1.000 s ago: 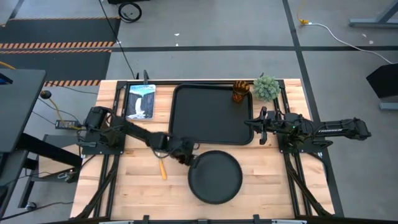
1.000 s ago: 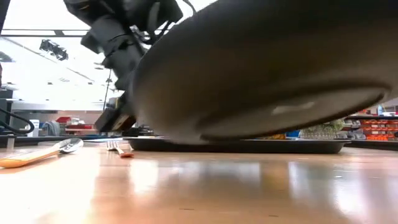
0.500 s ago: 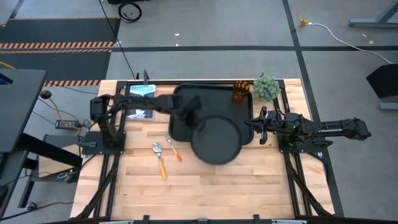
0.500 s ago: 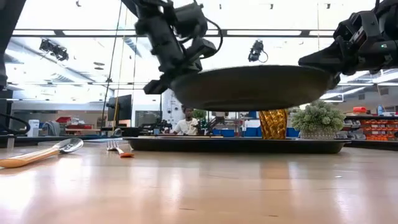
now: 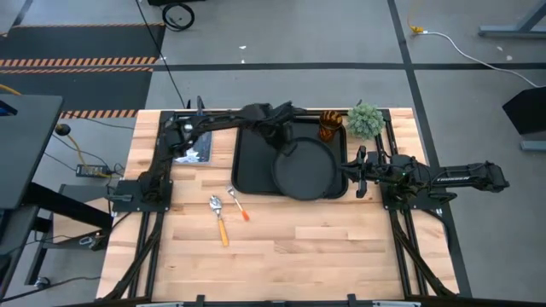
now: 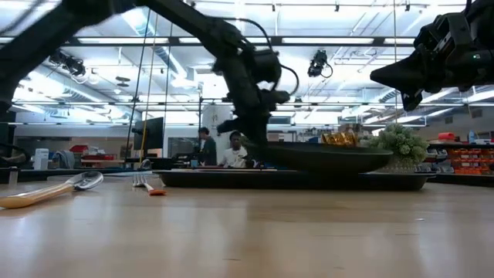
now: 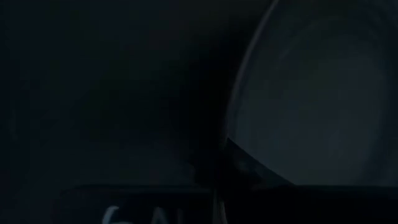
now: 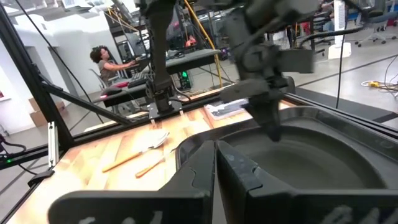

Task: Pick and place plate/cup/fork/spoon on tray
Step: Put the black plate on the black serving tray at the bottom of the brown glass, then put the orange fork on the black serving tray to the left of the black plate

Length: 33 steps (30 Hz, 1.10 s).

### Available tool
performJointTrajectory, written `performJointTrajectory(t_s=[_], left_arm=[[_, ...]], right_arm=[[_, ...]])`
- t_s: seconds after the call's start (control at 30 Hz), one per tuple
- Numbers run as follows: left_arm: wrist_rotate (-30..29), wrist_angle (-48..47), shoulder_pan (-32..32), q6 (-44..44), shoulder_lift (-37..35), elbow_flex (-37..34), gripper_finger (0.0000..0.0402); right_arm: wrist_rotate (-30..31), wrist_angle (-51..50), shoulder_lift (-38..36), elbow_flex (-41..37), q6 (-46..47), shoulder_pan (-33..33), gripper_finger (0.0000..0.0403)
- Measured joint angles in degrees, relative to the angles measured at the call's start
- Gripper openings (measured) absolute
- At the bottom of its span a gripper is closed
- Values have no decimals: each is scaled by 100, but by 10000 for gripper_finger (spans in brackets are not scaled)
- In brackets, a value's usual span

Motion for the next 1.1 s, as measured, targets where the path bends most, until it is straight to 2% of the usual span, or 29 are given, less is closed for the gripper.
performJointTrajectory(t_s=[0.13, 0.27, 0.5, 0.8, 0.97, 1.1], left_arm=[[13, -565, 160, 357, 598, 923, 11], [10, -735, 314, 464, 971, 1320, 13], [103, -698, 442, 616, 1085, 1357, 28], [42, -544, 388, 796, 1080, 1358, 136], [37, -1011, 392, 1217, 735, 1351, 162], [-5, -2088, 244, 1765, 415, 1360, 158]], right_arm=[[0, 0, 0, 0, 0, 0, 23], [0, 0, 0, 0, 0, 0, 22], [0, 0, 0, 0, 0, 0, 23], [0, 0, 0, 0, 0, 0, 23], [0, 0, 2, 0, 0, 0, 22], [-1, -1, 2, 0, 0, 0, 23]])
